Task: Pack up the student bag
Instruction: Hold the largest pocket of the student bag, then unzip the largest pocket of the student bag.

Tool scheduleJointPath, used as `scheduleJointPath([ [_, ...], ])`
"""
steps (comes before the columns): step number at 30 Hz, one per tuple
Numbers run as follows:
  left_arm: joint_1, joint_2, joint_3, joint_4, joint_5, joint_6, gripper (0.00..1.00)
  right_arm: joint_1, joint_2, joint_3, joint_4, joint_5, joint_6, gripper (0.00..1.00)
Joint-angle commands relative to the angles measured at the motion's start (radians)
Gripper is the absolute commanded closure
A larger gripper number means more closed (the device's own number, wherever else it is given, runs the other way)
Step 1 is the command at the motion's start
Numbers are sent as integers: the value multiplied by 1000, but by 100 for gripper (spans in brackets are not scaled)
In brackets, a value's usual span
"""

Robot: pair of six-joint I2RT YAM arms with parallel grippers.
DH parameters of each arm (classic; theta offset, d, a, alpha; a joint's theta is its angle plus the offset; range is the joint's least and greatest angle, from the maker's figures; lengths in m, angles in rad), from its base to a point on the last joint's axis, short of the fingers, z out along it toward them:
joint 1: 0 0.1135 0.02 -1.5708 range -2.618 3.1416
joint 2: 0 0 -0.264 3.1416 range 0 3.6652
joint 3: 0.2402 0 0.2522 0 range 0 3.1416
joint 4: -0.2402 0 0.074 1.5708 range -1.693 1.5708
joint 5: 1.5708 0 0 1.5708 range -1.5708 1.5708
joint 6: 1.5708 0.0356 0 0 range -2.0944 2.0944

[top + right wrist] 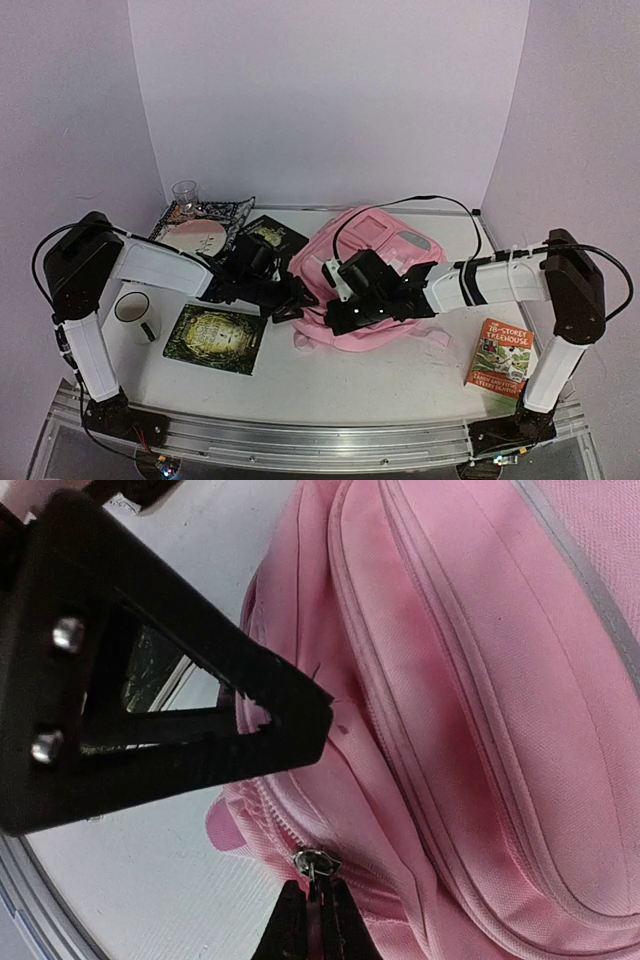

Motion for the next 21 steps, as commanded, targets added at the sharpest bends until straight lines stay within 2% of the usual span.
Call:
scheduleJointPath([
  [1,-3,21,-7,39,-1,-14,76,6,-43,6,10,70,-10,100],
  [3,-3,10,-13,32,-20,-1,93,3,-69,-17,-25,122,-14,100],
  [5,-1,5,-14,14,-29,18,100,-2,-93,-41,-65,163,-13,100],
  [14,5,-46,-35,-56,-56,101,100,-142,-285,-234,-277,264,46,100],
  [21,5,-106,-32,-158,-25,264,100,-409,-457,-346,-337,250,48,100],
])
